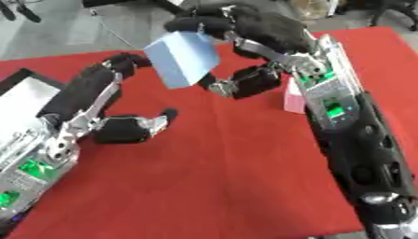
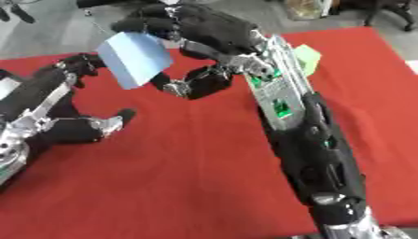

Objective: Pick up the objects with one hand, pass them to the other hand, and then place them into the box on the other side of the table.

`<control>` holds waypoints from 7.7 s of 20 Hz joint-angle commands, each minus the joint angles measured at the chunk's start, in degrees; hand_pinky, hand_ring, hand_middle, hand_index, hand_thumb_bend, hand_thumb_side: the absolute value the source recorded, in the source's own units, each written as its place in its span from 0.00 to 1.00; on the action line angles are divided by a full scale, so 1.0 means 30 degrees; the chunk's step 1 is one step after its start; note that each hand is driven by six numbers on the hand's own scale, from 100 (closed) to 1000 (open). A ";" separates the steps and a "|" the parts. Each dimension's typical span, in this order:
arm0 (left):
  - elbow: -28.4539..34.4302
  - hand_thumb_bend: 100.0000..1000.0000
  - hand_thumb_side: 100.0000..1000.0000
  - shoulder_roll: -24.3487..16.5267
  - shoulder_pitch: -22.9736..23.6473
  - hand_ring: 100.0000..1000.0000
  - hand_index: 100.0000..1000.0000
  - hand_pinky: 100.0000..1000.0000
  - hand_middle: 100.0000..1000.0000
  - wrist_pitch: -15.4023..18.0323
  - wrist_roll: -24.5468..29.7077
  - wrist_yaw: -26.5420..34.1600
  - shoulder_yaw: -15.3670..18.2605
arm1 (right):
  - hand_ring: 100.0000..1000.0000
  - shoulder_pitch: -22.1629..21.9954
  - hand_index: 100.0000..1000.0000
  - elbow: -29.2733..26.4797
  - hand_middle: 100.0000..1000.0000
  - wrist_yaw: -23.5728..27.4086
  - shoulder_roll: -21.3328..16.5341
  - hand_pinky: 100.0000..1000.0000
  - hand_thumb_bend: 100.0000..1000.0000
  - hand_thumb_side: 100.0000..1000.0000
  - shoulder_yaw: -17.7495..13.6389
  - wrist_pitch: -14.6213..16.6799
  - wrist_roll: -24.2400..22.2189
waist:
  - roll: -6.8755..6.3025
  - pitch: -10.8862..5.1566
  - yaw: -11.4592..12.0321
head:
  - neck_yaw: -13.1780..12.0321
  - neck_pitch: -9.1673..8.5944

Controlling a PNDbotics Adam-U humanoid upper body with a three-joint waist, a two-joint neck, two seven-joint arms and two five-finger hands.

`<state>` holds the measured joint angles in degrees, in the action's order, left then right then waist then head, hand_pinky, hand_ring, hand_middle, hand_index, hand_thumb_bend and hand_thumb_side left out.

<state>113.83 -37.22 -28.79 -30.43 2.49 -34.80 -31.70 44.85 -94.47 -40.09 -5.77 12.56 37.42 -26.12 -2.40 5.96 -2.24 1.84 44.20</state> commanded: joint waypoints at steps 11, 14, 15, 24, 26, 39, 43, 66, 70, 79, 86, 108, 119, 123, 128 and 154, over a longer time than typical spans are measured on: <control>0.0254 0.39 0.56 -0.0341 -0.0016 0.80 0.92 0.69 0.85 -0.0110 -0.0643 -0.0448 -0.0047 | 0.64 0.0261 0.27 0.0389 0.29 0.1150 -0.0063 0.76 0.00 0.00 0.0030 -0.0255 -0.0496 | -0.0231 0.0126 -0.0012 | 0.0095 -0.0029; 0.0254 0.40 0.57 -0.0310 0.0113 0.80 0.92 0.69 0.85 -0.0054 -0.0866 -0.0373 -0.0074 | 0.64 0.0235 0.27 0.0496 0.29 0.1288 -0.0078 0.77 0.00 0.00 0.0023 -0.0268 -0.0600 | -0.0236 0.0136 -0.0028 | 0.0139 -0.0029; 0.0254 0.40 0.57 -0.0304 0.0145 0.80 0.92 0.69 0.85 -0.0047 -0.0952 -0.0344 -0.0088 | 0.64 0.0230 0.27 0.0516 0.29 0.1329 -0.0082 0.77 0.00 0.00 0.0018 -0.0269 -0.0632 | -0.0236 0.0138 -0.0032 | 0.0144 -0.0029; 0.0254 0.40 0.57 0.0013 0.0783 0.80 0.91 0.66 0.85 -0.0273 -0.3314 0.0355 -0.0058 | 0.64 0.0191 0.27 0.0719 0.29 0.1604 -0.0086 0.76 0.00 0.00 0.0024 -0.0272 -0.1013 | -0.0242 0.0163 -0.0022 | 0.0371 -0.0029; 0.0254 0.40 0.57 0.0111 0.0850 0.80 0.91 0.65 0.85 -0.0397 -0.3888 0.0725 0.0023 | 0.64 0.0190 0.27 0.0746 0.29 0.1624 -0.0078 0.77 0.00 0.00 0.0032 -0.0271 -0.1062 | -0.0228 0.0161 -0.0003 | 0.0446 -0.0029; 0.0254 0.44 0.58 0.0357 0.0644 0.81 0.92 0.65 0.86 0.0594 -0.6642 0.2573 -0.0512 | 0.65 0.0210 0.27 0.0888 0.29 0.1759 0.0012 0.76 0.00 0.00 0.0123 -0.0200 -0.1265 | -0.0171 0.0170 -0.0005 | 0.0516 -0.0029; 0.0254 0.48 0.55 0.0451 0.0492 0.82 0.93 0.67 0.87 0.1653 -0.5795 0.1784 -0.1513 | 0.65 0.0230 0.27 0.0917 0.29 0.1769 0.0047 0.75 0.00 0.00 0.0140 -0.0169 -0.1375 | -0.0169 0.0158 0.0007 | 0.0549 -0.0029; 0.0254 0.51 0.41 0.0675 -0.0026 0.81 0.92 0.69 0.86 0.2862 -0.5732 -0.1605 -0.0987 | 0.64 0.0215 0.26 0.0783 0.29 0.1898 -0.0011 0.74 0.00 0.00 0.0153 -0.0193 -0.1530 | -0.0188 0.0145 -0.0016 | 0.0667 -0.0029; 0.0254 0.49 0.37 0.0803 -0.0243 0.81 0.92 0.69 0.86 0.2462 -0.6153 -0.1949 -0.0943 | 0.64 0.0190 0.26 0.0743 0.29 0.1977 -0.0036 0.74 0.00 0.00 0.0154 -0.0251 -0.1562 | -0.0148 0.0138 0.0011 | 0.0675 -0.0029; 0.0254 0.48 0.35 0.1114 -0.0803 0.81 0.91 0.70 0.86 0.2391 -0.6106 -0.2416 -0.1169 | 0.63 0.0178 0.27 0.0632 0.29 0.2138 -0.0076 0.73 0.00 0.00 0.0184 -0.0357 -0.1707 | -0.0056 0.0131 0.0024 | 0.0636 -0.0029; 0.0254 0.49 0.33 0.1267 -0.1019 0.81 0.91 0.70 0.86 0.2516 -0.5752 -0.2980 -0.1382 | 0.63 0.0188 0.27 0.0560 0.29 0.2247 -0.0083 0.72 0.00 0.00 0.0186 -0.0394 -0.1833 | -0.0035 0.0143 -0.0033 | 0.0615 -0.0029; 0.0254 0.46 0.32 0.2086 -0.0650 0.82 0.93 0.67 0.88 0.0650 -0.7897 -0.2306 -0.1369 | 0.63 0.0205 0.28 0.0646 0.29 0.2828 -0.0052 0.71 0.00 0.00 0.0188 -0.0561 -0.2313 | -0.0021 0.0149 -0.0062 | 0.0735 -0.0029; 0.0254 0.44 0.33 0.2352 -0.0076 0.82 0.93 0.66 0.88 -0.0199 -0.9422 -0.1243 -0.1316 | 0.63 0.0205 0.28 0.0683 0.31 0.3178 -0.0037 0.72 0.00 0.00 0.0160 -0.0662 -0.2703 | 0.0007 0.0152 -0.0019 | 0.0809 -0.0029; 0.0254 0.45 0.33 0.2466 0.0009 0.82 0.93 0.66 0.88 -0.0198 -0.9868 -0.1032 -0.1289 | 0.63 0.0201 0.27 0.0703 0.32 0.3231 -0.0031 0.72 0.00 0.00 0.0154 -0.0678 -0.2789 | 0.0019 0.0146 -0.0011 | 0.0837 -0.0029; 0.0254 0.46 0.33 0.2509 0.0136 0.82 0.93 0.67 0.88 0.0343 -1.0501 -0.1025 -0.1309 | 0.63 0.0201 0.27 0.0700 0.32 0.3215 -0.0019 0.71 0.00 0.00 0.0144 -0.0680 -0.2853 | 0.0015 0.0149 0.0006 | 0.0879 -0.0029; 0.0254 0.44 0.36 0.2870 0.0446 0.82 0.93 0.64 0.88 0.1181 -1.3423 0.1171 -0.1079 | 0.63 0.0181 0.27 0.0743 0.32 0.3377 -0.0018 0.71 0.00 0.00 0.0119 -0.0788 -0.3057 | 0.0085 0.0155 0.0055 | 0.0993 -0.0029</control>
<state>112.90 -28.64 -26.47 -25.90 -36.77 -31.67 -36.17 44.86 -92.23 -29.50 -5.41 12.80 33.96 -33.67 -2.38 6.10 -2.14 4.71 44.20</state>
